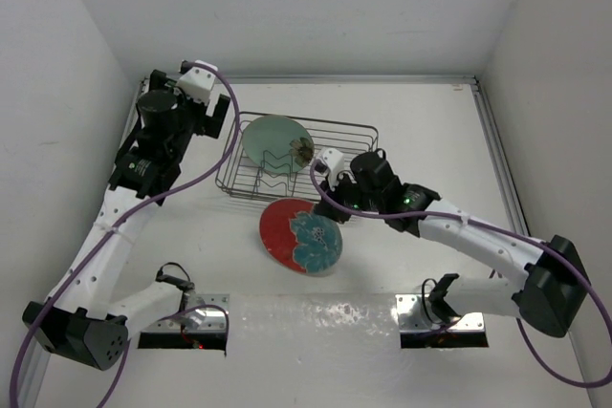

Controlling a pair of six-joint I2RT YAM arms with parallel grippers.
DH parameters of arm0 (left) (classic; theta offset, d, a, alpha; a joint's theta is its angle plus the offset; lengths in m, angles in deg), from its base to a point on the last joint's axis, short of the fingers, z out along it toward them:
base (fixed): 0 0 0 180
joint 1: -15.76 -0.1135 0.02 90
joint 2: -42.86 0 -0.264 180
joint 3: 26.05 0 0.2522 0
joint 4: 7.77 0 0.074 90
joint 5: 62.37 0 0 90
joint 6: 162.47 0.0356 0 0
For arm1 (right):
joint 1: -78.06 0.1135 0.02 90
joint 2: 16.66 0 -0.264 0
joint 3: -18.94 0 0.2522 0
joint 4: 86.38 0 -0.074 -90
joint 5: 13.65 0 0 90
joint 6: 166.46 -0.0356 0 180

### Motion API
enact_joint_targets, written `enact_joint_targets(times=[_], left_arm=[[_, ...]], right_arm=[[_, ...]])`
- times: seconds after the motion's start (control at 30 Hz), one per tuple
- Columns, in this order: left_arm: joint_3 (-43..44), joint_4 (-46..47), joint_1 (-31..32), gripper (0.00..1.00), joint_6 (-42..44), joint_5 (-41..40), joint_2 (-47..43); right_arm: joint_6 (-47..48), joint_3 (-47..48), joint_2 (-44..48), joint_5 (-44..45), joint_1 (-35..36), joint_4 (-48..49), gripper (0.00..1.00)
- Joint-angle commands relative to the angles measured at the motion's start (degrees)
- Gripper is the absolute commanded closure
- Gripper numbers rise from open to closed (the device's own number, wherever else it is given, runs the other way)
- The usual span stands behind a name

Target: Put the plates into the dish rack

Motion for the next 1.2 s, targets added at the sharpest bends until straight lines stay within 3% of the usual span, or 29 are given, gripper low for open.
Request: enact_joint_targets(times=[0.0,0.37,0.7,0.93,1.17], left_arm=[[-1.56,4.1,-0.17,0.0,2.02,-5.08,-0.33],[-1.74,5.51,-0.17,0.0,4.05,-7.45,0.99],[-1.04,4.63,-0.17,0.0,3.34,-7.28,2.39],[-0.69,5.51,-0.26,0.0,4.31,-9.56,2.75],[0.46,5.25,-0.35,0.0,3.96,-12.37,3.71]], right_arm=[[4.12,9.08,-0.15,-1.3,-0.12,6.17,1.0],[9.48,16.74,-2.79,-3.76,0.23,1.86,1.0],[18.1,31.68,-6.39,-0.08,0.5,-2.18,1.0],[26.08,41.43,-13.58,3.7,0.41,-1.66,1.0],[37.34,57.15,-24.74,10.03,0.32,-6.49,1.0]])
